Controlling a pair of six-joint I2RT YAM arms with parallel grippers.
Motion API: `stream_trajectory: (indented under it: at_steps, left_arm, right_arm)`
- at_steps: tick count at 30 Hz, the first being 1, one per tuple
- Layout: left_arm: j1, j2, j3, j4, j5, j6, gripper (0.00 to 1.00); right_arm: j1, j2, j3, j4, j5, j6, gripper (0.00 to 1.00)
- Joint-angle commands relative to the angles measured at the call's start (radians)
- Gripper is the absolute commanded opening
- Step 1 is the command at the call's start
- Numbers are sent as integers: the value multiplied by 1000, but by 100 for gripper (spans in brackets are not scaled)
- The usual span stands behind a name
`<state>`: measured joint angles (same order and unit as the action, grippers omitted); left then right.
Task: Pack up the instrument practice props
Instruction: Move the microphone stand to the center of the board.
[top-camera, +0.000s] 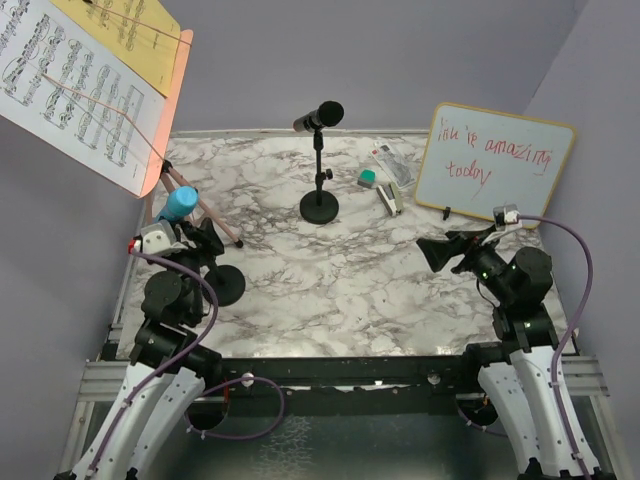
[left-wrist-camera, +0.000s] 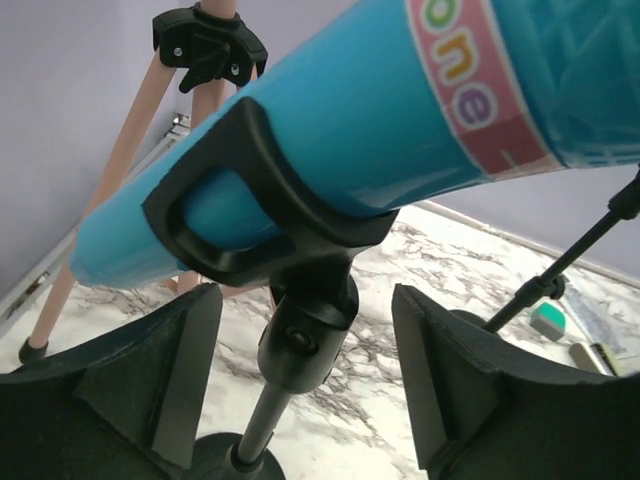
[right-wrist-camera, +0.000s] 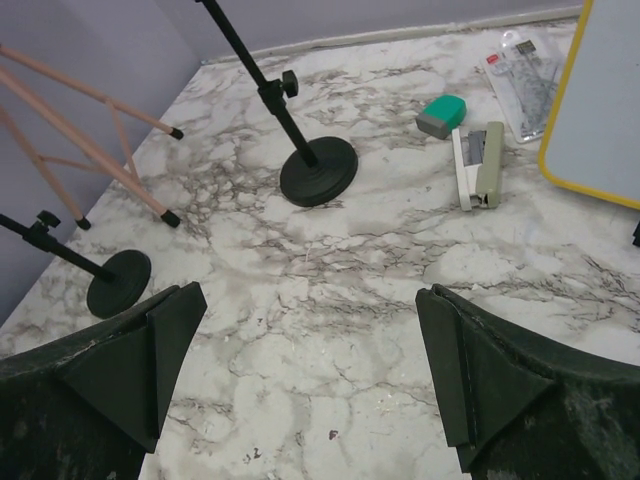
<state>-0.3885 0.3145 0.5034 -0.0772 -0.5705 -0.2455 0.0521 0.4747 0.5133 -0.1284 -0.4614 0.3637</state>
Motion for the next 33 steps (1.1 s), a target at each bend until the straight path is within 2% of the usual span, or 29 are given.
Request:
stream_trajectory:
  at_steps: [1, 5, 10, 13, 14, 17, 21, 24, 28, 33]
  left_arm:
    - [0, 37, -28, 142, -24, 29, 66]
    - [-1, 43, -47, 201, 0, 55, 45]
    - [-1, 25, -44, 186, 50, 110, 20]
    - [-1, 13, -37, 163, 124, 142, 2]
    - [-1, 12, -34, 157, 164, 154, 0]
    - [-1, 17, -30, 158, 330, 186, 0]
    - [-1, 75, -19, 185, 554, 207, 0]
    - [-1, 155, 2, 256, 742, 172, 0]
    - [-3, 340, 70, 393, 947, 83, 0]
    - [-13, 520, 168, 461, 1070, 14, 0]
  right_arm:
    - [39, -40, -15, 37, 37, -28, 100]
    - [54, -62, -28, 39, 39, -29, 100]
    - [63, -64, -52, 76, 10, -8, 100]
    - [65, -61, -62, 87, 8, 0, 100]
    - [65, -59, -66, 94, 10, 9, 100]
    - [65, -46, -96, 169, -30, 75, 100]
    - [65, 2, -151, 307, -180, 144, 100]
    - [65, 27, -151, 309, -243, 135, 100]
    - [65, 58, -123, 300, -292, 130, 100]
    - [66, 145, -75, 238, -342, 126, 100]
